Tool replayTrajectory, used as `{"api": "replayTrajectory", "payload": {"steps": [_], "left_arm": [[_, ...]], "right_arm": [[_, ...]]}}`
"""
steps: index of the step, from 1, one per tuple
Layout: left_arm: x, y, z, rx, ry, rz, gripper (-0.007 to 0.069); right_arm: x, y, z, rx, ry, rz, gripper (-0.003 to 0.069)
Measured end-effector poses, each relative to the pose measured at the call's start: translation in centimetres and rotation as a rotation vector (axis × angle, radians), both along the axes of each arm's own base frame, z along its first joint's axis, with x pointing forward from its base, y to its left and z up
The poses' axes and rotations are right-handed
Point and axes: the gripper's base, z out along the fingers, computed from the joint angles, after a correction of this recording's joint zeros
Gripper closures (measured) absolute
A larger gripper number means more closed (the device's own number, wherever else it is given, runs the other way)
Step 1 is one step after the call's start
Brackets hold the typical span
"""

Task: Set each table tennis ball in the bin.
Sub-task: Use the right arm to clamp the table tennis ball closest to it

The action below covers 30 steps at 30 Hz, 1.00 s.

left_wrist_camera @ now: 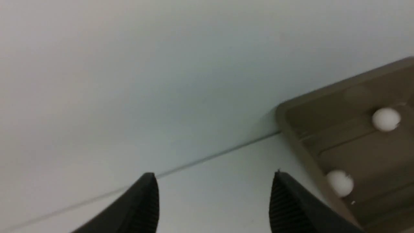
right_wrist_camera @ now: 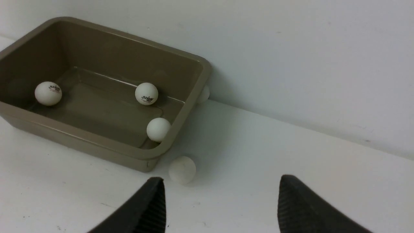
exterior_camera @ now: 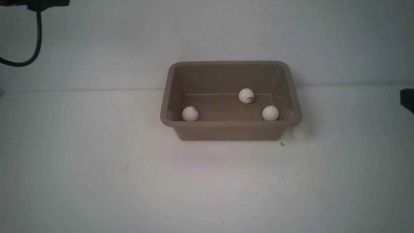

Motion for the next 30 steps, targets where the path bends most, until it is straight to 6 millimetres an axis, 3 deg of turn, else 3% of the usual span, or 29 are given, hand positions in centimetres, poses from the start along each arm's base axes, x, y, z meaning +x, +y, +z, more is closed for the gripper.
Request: {"api": "replayTrajectory", "payload": {"steps": [5, 9, 13, 17, 21, 30], "left_arm": [[-2.6, 0.3, 1.7, 0.045, 0.049, 0.093, 0.0241], [-6.1, -0.6, 3.9, 0.050, 0.074, 0.067, 0.0251], [-9.1, -1.5, 6.3, 0.031, 0.019, 0.044, 0.0251], [-10.6, -2.5, 7.0, -0.001, 0.021, -0.022, 0.0251], [-10.9, -3.6, 6.1, -0.028, 0.081, -0.097, 0.0251], [-8.9, -6.5, 0.2, -0.024, 0.118, -0.178, 0.0252]], "right_arm": [[0.1, 0.0, 0.2, 0.022, -0.017, -0.005, 0.0230], [1.0, 0.1, -0.1, 0.055, -0.017, -0.017, 0.0230], [2.8, 0.3, -1.5, 0.046, 0.040, -0.010, 0.0230], [4.4, 0.6, -3.0, 0.038, 0.100, 0.013, 0.0230], [5.6, 1.0, -4.4, 0.028, 0.145, 0.055, 0.0230], [6.9, 1.9, -5.9, 0.062, 0.196, 0.144, 0.0230]]}}
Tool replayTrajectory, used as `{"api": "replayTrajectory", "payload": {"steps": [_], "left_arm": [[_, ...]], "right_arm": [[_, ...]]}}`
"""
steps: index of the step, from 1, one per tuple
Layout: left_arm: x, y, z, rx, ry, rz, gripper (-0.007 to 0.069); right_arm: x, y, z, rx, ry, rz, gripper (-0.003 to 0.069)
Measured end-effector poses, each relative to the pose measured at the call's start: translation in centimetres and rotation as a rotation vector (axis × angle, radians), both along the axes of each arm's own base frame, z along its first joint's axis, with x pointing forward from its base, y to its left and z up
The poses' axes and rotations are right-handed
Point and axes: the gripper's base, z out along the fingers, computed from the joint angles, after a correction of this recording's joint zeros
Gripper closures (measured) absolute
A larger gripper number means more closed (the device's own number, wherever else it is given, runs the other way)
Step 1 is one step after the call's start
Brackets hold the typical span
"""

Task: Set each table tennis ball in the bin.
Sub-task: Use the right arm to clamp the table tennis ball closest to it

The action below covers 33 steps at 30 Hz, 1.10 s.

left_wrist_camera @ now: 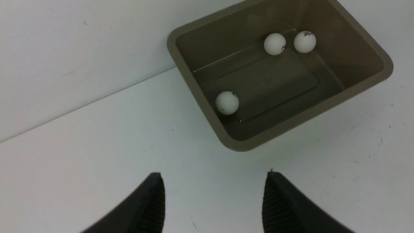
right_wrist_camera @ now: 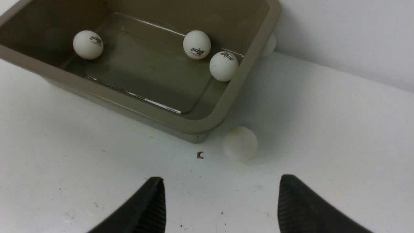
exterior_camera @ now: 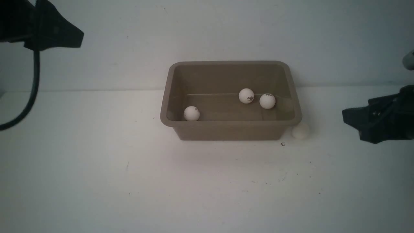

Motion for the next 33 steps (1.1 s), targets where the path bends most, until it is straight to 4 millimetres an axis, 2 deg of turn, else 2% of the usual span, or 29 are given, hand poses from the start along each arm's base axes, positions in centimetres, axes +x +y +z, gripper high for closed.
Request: {"api": "replayTrajectory", "payload": {"steps": [4, 6, 8, 12, 14, 16, 19, 28, 33], "left_arm": [[0.4, -1.2, -3.0, 0.019, 0.026, -0.036, 0.0281], [0.1, -2.3, -5.4, 0.037, 0.072, -0.081, 0.0314], [-0.1, -2.7, -6.4, 0.045, 0.099, -0.103, 0.0326], [-0.9, -2.8, -6.1, 0.050, 0.084, -0.110, 0.0333], [-1.9, -2.8, -5.2, 0.052, 0.064, -0.121, 0.0335], [-2.3, -2.8, -4.9, 0.054, 0.060, -0.127, 0.0335], [-3.2, -2.6, -4.4, 0.085, 0.056, -0.139, 0.0335], [-3.3, -2.3, -4.6, 0.136, 0.058, -0.138, 0.0335], [-3.6, -2.4, -4.3, 0.123, 0.047, -0.138, 0.0335]], "right_arm": [[0.2, 0.2, -0.1, 0.002, -0.008, 0.018, 0.0230], [0.7, 0.2, -0.6, -0.010, 0.004, 0.033, 0.0230], [1.4, 0.3, -1.0, -0.024, 0.017, 0.047, 0.0230], [2.7, 0.4, -1.6, -0.039, 0.041, 0.063, 0.0230], [3.9, 0.5, -2.3, -0.046, 0.068, 0.072, 0.0230], [4.3, 0.6, -2.6, -0.051, 0.075, 0.077, 0.0230], [5.8, 0.7, -4.1, -0.087, 0.112, 0.108, 0.0230], [10.2, 1.2, -7.3, -0.184, 0.157, 0.242, 0.0230], [11.5, 1.4, -7.5, -0.205, 0.149, 0.290, 0.0230]]}}
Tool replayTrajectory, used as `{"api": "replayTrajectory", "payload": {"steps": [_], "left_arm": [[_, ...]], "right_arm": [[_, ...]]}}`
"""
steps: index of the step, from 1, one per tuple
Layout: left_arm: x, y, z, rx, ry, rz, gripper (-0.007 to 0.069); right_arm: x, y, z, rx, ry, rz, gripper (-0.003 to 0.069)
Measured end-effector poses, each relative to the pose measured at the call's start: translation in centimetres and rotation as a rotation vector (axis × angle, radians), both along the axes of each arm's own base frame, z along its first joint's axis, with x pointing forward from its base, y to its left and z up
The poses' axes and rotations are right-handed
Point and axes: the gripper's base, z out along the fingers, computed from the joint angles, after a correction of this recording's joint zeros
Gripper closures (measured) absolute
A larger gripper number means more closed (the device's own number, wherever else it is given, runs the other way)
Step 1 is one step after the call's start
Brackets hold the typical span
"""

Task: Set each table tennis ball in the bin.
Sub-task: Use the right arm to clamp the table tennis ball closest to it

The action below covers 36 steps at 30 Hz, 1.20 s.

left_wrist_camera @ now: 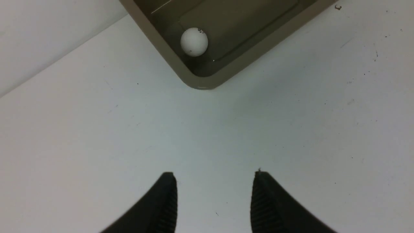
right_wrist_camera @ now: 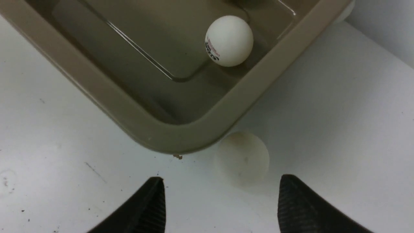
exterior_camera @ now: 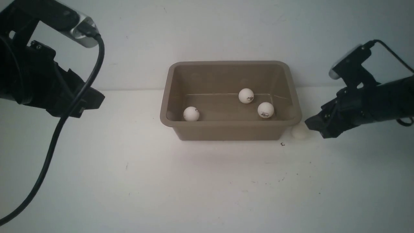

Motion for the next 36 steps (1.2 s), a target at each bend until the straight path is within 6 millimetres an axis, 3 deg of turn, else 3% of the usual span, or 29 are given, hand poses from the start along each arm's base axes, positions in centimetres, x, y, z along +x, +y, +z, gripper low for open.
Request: {"api": "replayTrajectory", "payload": {"steps": [9, 22, 36], "left_arm": [[-0.3, -0.4, 0.5, -0.053, -0.016, -0.013, 0.0335], [-0.3, -0.4, 0.6, -0.061, -0.016, -0.016, 0.0335], [-0.4, -0.5, 0.6, -0.061, -0.016, -0.017, 0.0335]], "right_arm": [[1.1, -1.6, -2.1, 0.002, 0.075, 0.006, 0.0230], [2.2, -1.1, -5.4, 0.049, 0.114, 0.038, 0.0230], [4.4, -1.0, -6.1, 0.078, 0.080, 0.013, 0.0230]]}}
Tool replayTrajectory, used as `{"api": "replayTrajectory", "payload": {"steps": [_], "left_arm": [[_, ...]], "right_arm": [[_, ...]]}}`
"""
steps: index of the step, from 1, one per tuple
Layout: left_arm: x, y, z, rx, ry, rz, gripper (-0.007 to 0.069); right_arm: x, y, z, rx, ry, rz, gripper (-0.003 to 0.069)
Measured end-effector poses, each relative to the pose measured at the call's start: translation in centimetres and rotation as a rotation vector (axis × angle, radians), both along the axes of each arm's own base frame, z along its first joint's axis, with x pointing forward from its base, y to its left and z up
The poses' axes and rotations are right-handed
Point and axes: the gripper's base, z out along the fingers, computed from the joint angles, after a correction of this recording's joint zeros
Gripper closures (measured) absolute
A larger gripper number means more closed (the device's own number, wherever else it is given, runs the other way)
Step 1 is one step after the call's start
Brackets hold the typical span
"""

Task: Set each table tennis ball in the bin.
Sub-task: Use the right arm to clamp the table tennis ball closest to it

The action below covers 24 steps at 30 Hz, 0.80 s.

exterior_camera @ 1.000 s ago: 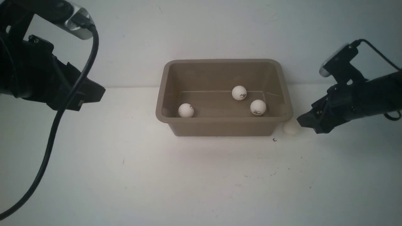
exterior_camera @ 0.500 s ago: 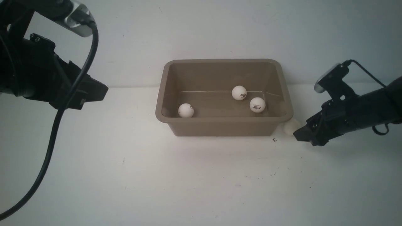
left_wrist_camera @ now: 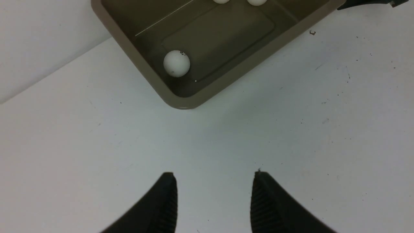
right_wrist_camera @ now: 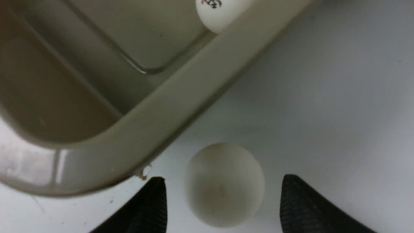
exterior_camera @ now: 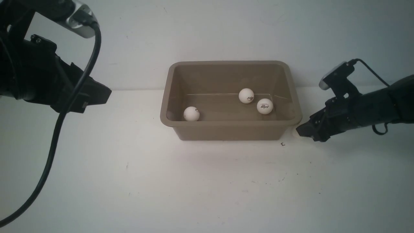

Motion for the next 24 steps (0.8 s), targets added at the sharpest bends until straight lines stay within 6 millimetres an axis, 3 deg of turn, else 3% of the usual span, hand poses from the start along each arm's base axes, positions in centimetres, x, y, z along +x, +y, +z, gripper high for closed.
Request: {"api": "replayTrajectory", "payload": {"steps": [12, 17, 24], "left_arm": [[0.0, 0.0, 0.0, 0.000, 0.000, 0.000, 0.0335], [0.0, 0.0, 0.0, 0.000, 0.000, 0.000, 0.0335], [0.0, 0.0, 0.0, 0.002, -0.002, -0.003, 0.0335]], "right_arm": [[0.3, 0.0, -2.0, -0.003, 0.041, 0.005, 0.0233], [0.5, -0.1, -2.3, 0.002, 0.032, -0.020, 0.0328], [1.1, -0.5, -2.1, -0.017, -0.029, -0.074, 0.0327]]}}
